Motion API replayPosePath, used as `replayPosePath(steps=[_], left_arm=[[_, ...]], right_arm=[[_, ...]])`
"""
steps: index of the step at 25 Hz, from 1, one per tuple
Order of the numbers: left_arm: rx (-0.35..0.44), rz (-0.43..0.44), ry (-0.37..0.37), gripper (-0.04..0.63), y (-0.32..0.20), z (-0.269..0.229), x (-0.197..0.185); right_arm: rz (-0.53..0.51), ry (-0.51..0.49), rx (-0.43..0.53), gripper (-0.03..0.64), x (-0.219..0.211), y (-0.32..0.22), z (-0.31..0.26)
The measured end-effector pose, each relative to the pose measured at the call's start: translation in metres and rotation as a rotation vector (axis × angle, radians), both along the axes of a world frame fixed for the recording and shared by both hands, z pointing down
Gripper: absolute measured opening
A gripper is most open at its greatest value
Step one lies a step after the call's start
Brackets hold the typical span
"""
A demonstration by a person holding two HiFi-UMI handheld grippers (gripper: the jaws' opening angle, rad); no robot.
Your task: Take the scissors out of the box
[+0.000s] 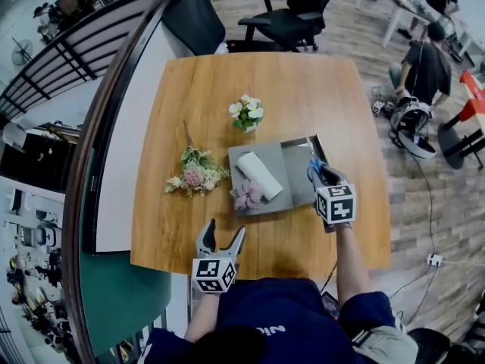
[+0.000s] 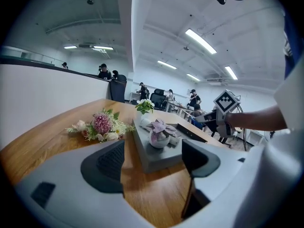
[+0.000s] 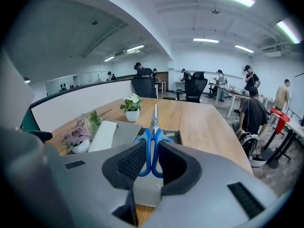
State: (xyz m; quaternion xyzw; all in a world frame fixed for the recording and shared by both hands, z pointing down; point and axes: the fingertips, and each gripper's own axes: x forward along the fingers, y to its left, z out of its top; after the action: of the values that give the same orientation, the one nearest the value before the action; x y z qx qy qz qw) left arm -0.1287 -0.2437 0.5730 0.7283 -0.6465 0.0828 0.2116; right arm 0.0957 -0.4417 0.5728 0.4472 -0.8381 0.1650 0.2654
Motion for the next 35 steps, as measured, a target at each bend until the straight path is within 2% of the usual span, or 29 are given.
replayPosePath(steps=[7,18,24,30,35], left_arm=[[0.054,0.115,0.003,0.374,-0.009,-0.013,0.022],[0.117,0.256,0.029,0.374,-0.014,-0.035,0.05],[0.139,0.32,0.024,0.374,-0.008,-0.04,0.063],[0.126,0.328,0.024,0.374,0.003,-0.033,0.063],[0.126,0.321,0.018,0.374,0.007,-0.03,0.059]], right_arm=[[0.05,-0.031,0.157,0.095,0.008,0.03,-0.044],[0.107,-0.023,0.324,0.096,0.014,0.093,-0.086],[0.196,-0.076,0.405,0.097,0.023,0.137,-0.09],[0.255,-0.102,0.409,0.097,0.029,0.182,-0.074],[0.256,-0.1,0.413,0.097,0.027,0.186,-0.07]])
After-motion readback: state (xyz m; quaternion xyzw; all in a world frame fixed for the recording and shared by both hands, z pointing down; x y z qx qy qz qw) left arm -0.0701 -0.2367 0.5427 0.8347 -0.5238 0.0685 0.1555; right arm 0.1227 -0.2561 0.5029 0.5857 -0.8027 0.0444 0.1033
